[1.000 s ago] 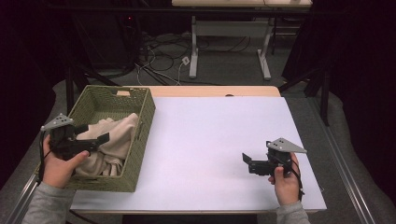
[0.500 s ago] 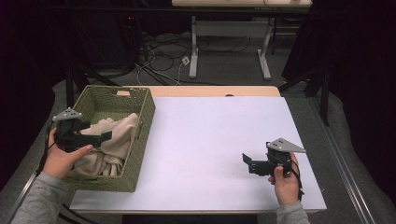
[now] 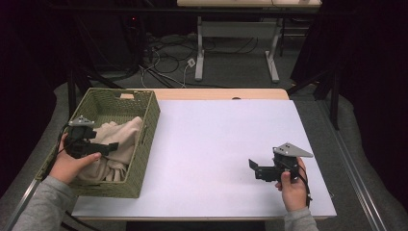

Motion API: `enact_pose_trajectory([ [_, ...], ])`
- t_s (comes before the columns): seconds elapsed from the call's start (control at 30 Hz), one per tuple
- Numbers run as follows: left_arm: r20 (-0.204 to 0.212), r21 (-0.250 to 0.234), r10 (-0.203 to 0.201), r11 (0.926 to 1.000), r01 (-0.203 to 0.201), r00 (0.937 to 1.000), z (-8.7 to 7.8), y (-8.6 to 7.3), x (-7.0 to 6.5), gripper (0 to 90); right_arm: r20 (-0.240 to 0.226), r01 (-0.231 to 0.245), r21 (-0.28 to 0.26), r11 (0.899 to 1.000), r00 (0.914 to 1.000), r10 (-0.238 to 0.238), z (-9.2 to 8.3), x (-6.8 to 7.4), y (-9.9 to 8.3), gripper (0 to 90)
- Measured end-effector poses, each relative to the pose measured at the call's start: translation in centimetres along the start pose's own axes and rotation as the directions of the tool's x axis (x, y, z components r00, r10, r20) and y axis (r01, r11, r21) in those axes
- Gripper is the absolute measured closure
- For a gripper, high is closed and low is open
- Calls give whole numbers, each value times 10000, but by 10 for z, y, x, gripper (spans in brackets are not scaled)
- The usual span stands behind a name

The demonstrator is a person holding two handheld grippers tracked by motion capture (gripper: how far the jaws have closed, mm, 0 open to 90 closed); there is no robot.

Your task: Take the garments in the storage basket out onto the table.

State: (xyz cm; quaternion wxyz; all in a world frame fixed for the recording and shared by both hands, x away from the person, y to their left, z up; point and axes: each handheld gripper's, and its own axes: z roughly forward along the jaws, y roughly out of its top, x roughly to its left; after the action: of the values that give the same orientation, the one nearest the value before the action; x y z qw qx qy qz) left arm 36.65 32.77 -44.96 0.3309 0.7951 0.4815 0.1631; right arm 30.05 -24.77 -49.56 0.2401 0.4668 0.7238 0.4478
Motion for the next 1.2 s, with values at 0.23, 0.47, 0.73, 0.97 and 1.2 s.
enact_pose_trajectory([
  [0.23, -83, 449, 5, 9990, -1, 10000, 9, -5, 2, 4, -41, -50, 132, 9999, 10000, 51, 2, 1, -1, 0],
  [0.47, -147, 802, 130, 9967, -118, 9998, 17, -8, 0, 4, -37, -90, 151, 9998, 10000, 90, 4, 1, -2, 0],
  [0.73, -122, 1073, 153, 9941, -139, 9998, 24, -11, -1, 4, -75, -90, 206, 9997, 9999, 92, 5, 1, -3, 0],
  [0.97, -274, 1138, 265, 9932, -232, 9993, 30, -12, 0, 4, -31, -59, 276, 9996, 10000, 59, 5, 1, -3, 0],
  [1.2, -421, 1390, 592, 9889, -529, 9974, 35, -11, 0, 5, -24, -64, 313, 9995, 10000, 65, 6, 1, -4, 0],
])
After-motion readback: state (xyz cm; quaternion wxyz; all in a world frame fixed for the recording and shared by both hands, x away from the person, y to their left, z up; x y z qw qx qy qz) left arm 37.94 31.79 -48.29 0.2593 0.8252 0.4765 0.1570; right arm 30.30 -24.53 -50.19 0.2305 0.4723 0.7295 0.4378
